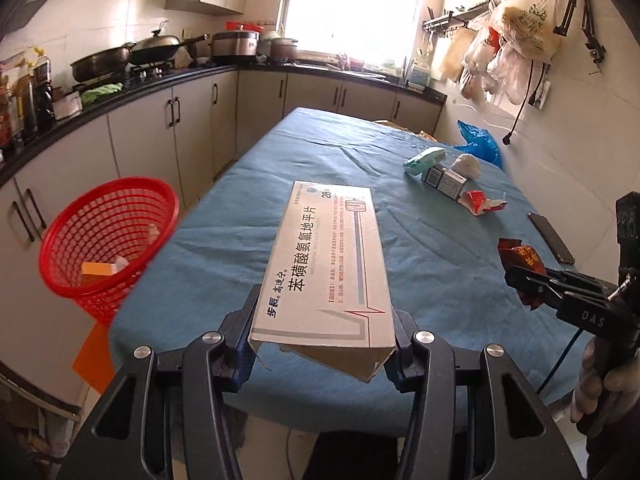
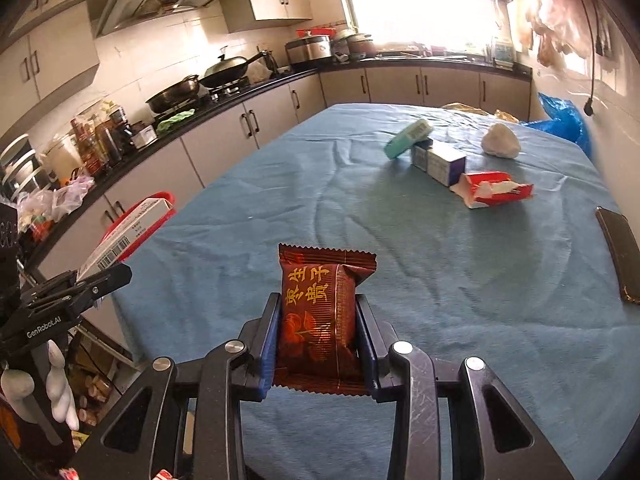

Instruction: Collect trash

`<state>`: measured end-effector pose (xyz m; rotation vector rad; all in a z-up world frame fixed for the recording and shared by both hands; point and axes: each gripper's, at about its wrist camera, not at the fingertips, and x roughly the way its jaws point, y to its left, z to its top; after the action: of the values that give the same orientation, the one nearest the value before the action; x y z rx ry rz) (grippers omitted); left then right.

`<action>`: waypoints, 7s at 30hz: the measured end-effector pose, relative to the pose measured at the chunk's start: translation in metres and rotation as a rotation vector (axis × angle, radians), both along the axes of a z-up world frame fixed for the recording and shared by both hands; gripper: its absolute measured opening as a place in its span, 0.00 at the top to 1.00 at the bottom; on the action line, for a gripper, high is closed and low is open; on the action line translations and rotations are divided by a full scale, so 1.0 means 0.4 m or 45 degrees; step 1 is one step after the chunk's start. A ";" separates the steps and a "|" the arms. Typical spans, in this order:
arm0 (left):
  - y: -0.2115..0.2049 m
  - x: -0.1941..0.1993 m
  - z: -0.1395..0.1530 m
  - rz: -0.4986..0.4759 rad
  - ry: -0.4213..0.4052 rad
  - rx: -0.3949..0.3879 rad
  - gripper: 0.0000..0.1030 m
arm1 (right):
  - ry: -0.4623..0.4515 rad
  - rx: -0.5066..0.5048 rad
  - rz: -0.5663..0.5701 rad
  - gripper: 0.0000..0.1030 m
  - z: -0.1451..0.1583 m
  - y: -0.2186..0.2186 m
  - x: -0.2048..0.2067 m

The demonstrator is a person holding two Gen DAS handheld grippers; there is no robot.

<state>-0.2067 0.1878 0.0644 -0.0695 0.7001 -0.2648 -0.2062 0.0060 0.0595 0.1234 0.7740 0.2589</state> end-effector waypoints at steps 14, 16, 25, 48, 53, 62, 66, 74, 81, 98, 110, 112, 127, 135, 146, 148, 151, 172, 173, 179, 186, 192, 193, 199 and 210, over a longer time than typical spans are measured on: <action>0.089 -0.108 0.046 0.067 -0.216 0.052 0.51 | -0.057 -0.032 0.135 0.64 0.042 0.142 0.000; 0.107 -0.114 0.048 0.082 -0.229 0.052 0.51 | -0.061 -0.042 0.161 0.64 0.045 0.169 0.007; 0.229 -0.110 0.034 0.202 -0.208 -0.013 0.51 | -0.023 -0.065 0.305 0.64 0.030 0.321 0.073; 0.525 0.097 0.048 0.366 -0.196 -0.104 0.49 | 0.066 0.114 0.581 0.59 0.030 0.757 0.407; 0.539 0.146 0.035 0.366 -0.156 -0.146 0.39 | 0.142 0.169 0.528 0.53 -0.016 0.756 0.465; 0.500 0.124 0.019 0.363 -0.107 -0.106 0.35 | 0.183 0.126 0.409 0.50 -0.045 0.608 0.443; 0.477 0.100 0.027 0.366 -0.110 -0.101 0.31 | 0.186 0.141 0.353 0.48 -0.042 0.533 0.421; 0.435 0.054 -0.011 0.371 0.005 -0.205 0.29 | 0.164 0.113 0.281 0.44 -0.028 0.403 0.351; 0.350 0.035 -0.027 0.339 0.043 -0.168 0.29 | 0.155 0.130 0.171 0.41 -0.026 0.249 0.298; 0.143 0.080 -0.047 0.200 0.111 -0.047 0.29 | 0.123 0.152 -0.114 0.33 -0.026 -0.139 0.188; -0.024 0.173 -0.094 0.029 0.212 -0.053 0.29 | 0.128 0.222 -0.461 0.31 -0.056 -0.441 0.221; -0.047 0.177 -0.086 -0.003 0.200 -0.048 0.29 | 0.124 0.233 -0.490 0.31 -0.060 -0.466 0.241; -0.167 0.257 -0.052 -0.113 0.178 0.028 0.29 | 0.270 0.247 -0.449 0.23 -0.104 -0.439 0.436; -0.307 0.364 0.036 -0.241 0.060 0.056 0.21 | 0.173 0.203 -0.423 0.19 -0.113 -0.425 0.436; -0.589 0.661 0.044 -0.381 0.268 -0.051 0.17 | 0.139 0.303 -0.400 0.17 -0.119 -0.451 0.425; -0.612 0.719 0.036 -0.355 0.316 -0.094 0.17 | 0.141 0.279 -0.399 0.17 -0.118 -0.443 0.428; -0.648 0.803 0.020 -0.320 0.374 -0.105 0.17 | 0.143 0.242 -0.396 0.16 -0.117 -0.432 0.432; -0.488 0.606 -0.077 -0.430 0.627 -0.056 0.84 | 0.142 0.245 -0.397 0.16 -0.117 -0.433 0.432; -0.468 0.587 -0.083 -0.431 0.640 -0.072 0.85 | 0.142 0.245 -0.397 0.16 -0.117 -0.433 0.432; -0.358 0.489 -0.113 -0.379 0.652 -0.136 0.79 | 0.141 0.252 -0.396 0.16 -0.117 -0.434 0.432; -0.322 0.407 -0.100 -0.397 0.565 -0.116 0.44 | 0.141 0.279 -0.395 0.16 -0.120 -0.442 0.430; -0.363 0.362 -0.102 -0.426 0.480 0.035 0.33 | 0.142 0.273 -0.394 0.16 -0.121 -0.443 0.430; -0.372 0.357 -0.103 -0.425 0.464 0.061 0.32 | 0.143 0.270 -0.393 0.16 -0.122 -0.443 0.430; -0.405 0.306 -0.114 -0.429 0.364 0.189 0.18 | 0.143 0.269 -0.392 0.16 -0.124 -0.442 0.429; -0.407 0.256 -0.130 -0.459 0.313 0.164 0.00 | 0.131 0.324 -0.383 0.16 -0.127 -0.456 0.422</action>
<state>-0.1041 0.0248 0.0122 0.1513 0.9725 -0.5619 -0.0373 -0.1763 0.0086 0.4924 0.8106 0.0644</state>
